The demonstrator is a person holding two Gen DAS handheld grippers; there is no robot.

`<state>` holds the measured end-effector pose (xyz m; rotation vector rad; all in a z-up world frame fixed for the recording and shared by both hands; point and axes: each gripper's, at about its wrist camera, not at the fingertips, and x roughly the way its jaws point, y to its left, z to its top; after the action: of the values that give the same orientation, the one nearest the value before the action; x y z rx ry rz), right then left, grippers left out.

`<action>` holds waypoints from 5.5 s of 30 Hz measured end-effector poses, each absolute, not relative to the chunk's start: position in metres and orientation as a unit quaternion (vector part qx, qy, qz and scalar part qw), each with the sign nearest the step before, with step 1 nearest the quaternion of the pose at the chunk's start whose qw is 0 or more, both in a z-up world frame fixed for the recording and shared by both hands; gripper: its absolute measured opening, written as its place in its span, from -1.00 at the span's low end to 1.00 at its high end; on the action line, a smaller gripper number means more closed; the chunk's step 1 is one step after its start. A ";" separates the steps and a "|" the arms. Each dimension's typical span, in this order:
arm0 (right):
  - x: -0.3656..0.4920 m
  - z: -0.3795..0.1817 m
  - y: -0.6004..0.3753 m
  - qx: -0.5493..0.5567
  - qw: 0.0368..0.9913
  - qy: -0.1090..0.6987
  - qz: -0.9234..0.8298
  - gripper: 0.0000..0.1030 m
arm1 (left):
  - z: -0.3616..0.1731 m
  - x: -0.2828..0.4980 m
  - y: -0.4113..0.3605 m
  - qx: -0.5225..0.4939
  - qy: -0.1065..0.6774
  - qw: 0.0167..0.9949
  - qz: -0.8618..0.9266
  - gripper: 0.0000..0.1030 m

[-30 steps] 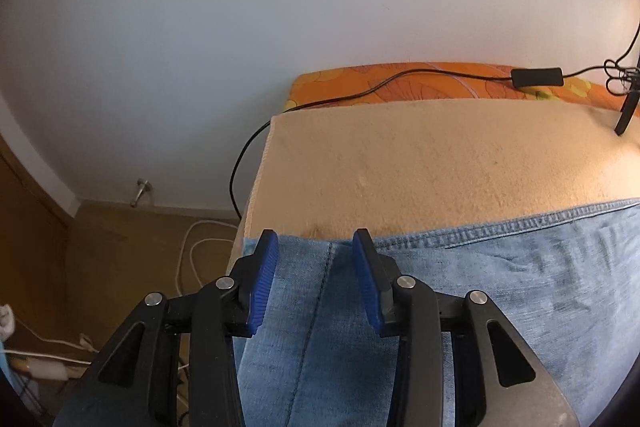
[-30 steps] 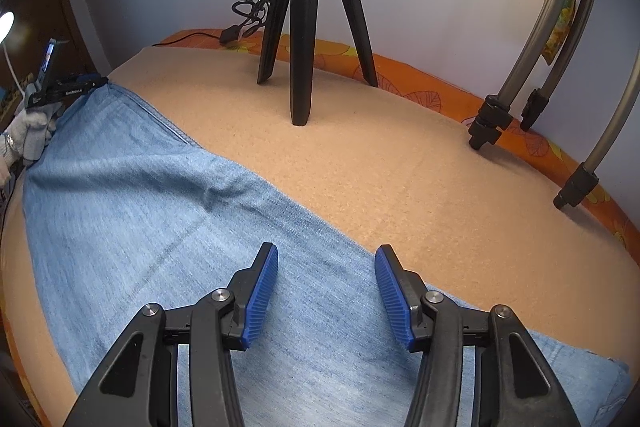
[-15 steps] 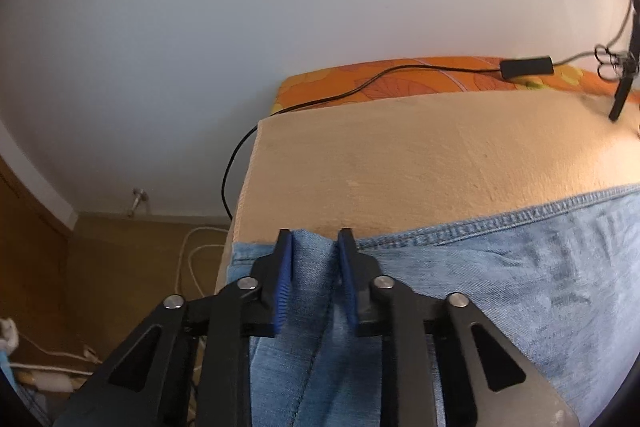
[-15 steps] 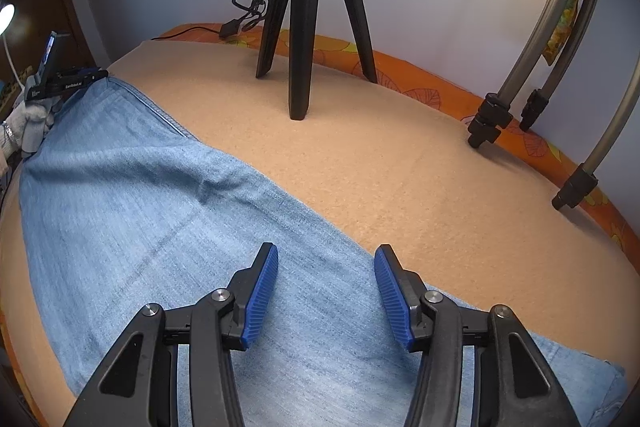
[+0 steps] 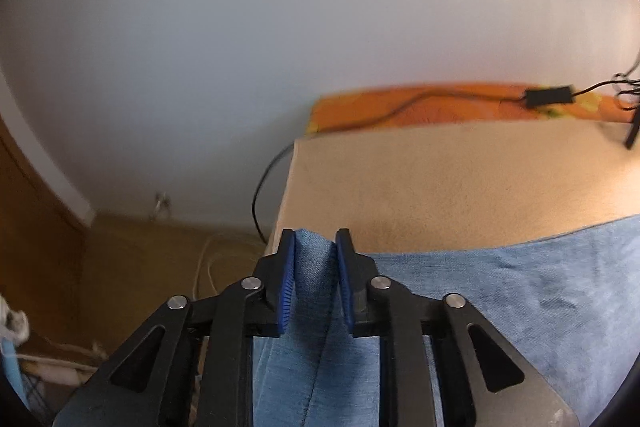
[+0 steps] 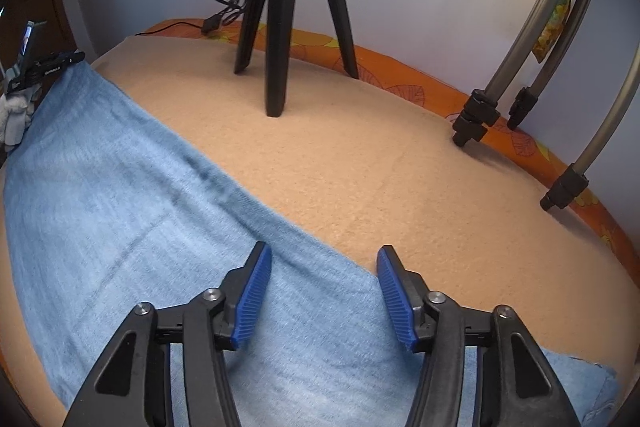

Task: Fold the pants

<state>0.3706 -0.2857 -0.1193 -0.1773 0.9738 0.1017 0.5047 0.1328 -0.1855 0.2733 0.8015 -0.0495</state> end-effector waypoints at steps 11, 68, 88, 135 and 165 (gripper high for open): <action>0.363 -0.105 -0.291 -0.062 0.885 0.458 0.047 0.11 | -0.153 0.495 0.171 0.114 0.379 0.917 0.041 -0.21; 0.432 -0.061 0.076 0.009 0.819 0.489 0.301 0.18 | -0.176 0.304 0.209 -0.070 0.360 0.925 -0.100 -0.82; 0.516 -0.144 0.212 0.036 0.763 0.571 0.302 -0.59 | -0.172 0.292 0.202 -0.058 0.352 0.928 -0.108 -0.70; 0.536 -0.110 0.181 -0.081 0.790 0.570 0.209 -0.78 | -0.148 0.260 0.109 0.059 0.332 0.929 -0.152 -0.83; 0.391 -0.027 -0.164 0.169 0.852 0.479 0.123 -0.92 | -0.078 0.153 -0.116 0.083 0.349 0.855 -0.374 -0.83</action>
<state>0.3907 -0.1635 -0.0268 0.3559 1.0083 0.2596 0.1527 -0.1161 -0.0778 0.1738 0.7346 -0.7872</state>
